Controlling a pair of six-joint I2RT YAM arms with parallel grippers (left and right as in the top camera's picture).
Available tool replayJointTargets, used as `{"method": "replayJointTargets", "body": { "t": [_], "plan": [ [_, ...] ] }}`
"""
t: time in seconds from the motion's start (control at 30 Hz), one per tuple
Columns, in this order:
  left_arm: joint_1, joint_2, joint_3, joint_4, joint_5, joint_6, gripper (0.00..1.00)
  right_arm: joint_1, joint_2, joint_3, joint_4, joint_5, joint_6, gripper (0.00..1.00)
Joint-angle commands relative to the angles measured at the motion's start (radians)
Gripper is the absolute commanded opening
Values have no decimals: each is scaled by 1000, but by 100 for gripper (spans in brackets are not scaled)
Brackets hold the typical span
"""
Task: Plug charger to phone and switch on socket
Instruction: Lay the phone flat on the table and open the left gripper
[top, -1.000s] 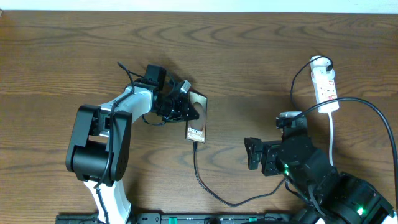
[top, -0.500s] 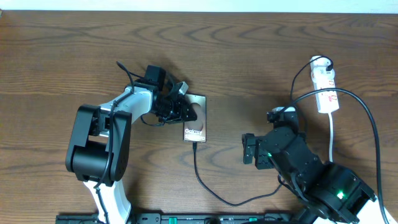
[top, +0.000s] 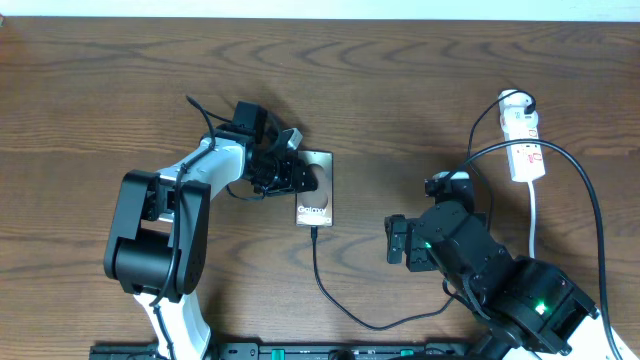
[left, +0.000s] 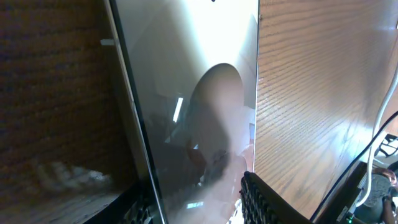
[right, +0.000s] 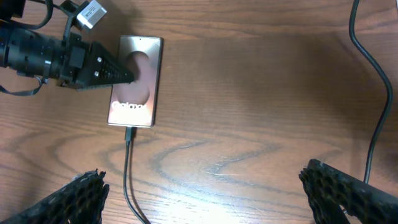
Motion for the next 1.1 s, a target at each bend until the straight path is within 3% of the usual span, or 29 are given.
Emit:
{"method": "replayJointTargets", "body": {
  "t": [0.0, 1.07],
  "plan": [
    [2, 21, -4, -8, -134, 16, 44, -6, -1, 13, -1, -15, 20, 99],
    [2, 21, -4, -15, -212, 16, 45, -6, -1, 13, -1, -41, 41, 99]
  ]
}}
